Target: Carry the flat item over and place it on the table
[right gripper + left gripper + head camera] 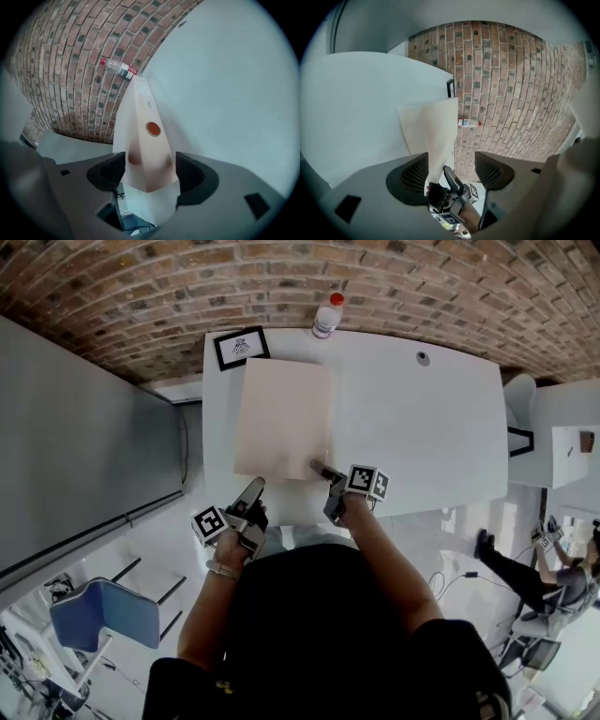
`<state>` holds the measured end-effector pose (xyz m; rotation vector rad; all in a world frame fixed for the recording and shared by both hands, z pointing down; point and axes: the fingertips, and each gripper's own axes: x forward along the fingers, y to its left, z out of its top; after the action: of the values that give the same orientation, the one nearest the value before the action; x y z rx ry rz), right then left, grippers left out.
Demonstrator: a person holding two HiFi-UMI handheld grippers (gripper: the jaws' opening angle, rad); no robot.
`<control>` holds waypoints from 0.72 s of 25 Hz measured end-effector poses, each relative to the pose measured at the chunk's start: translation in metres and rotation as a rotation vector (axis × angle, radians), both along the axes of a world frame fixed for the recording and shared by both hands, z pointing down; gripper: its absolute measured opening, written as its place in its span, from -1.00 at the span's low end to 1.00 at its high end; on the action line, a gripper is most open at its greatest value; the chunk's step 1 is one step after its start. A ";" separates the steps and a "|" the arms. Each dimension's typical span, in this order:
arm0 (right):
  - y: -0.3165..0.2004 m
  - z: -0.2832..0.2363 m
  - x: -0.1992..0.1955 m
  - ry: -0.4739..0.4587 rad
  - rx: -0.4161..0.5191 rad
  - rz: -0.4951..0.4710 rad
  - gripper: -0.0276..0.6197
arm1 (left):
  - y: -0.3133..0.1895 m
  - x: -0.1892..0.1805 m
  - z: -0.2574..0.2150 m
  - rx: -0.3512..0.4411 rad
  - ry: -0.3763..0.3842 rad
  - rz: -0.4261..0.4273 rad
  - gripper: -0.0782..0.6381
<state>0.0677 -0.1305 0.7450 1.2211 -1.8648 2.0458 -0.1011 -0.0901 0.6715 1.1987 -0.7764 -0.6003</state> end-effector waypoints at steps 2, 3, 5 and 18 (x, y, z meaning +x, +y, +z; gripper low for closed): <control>0.001 -0.004 0.002 0.011 0.015 -0.013 0.02 | 0.000 0.002 -0.002 0.003 -0.026 0.006 0.07; 0.001 -0.006 0.003 0.021 0.024 -0.019 -0.04 | -0.001 0.003 -0.004 0.003 -0.034 0.008 0.07; 0.002 -0.013 0.006 0.043 0.049 -0.031 -0.16 | -0.003 0.005 -0.008 0.007 -0.042 0.011 0.07; -0.019 -0.132 -0.016 0.019 0.399 -0.164 -0.87 | -0.037 -0.004 -0.104 0.302 -0.262 -0.013 -0.63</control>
<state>0.0517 -0.1500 0.6134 1.1082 -2.3528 1.6236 -0.1050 -0.1274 0.5673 1.5733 -0.9367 -0.5920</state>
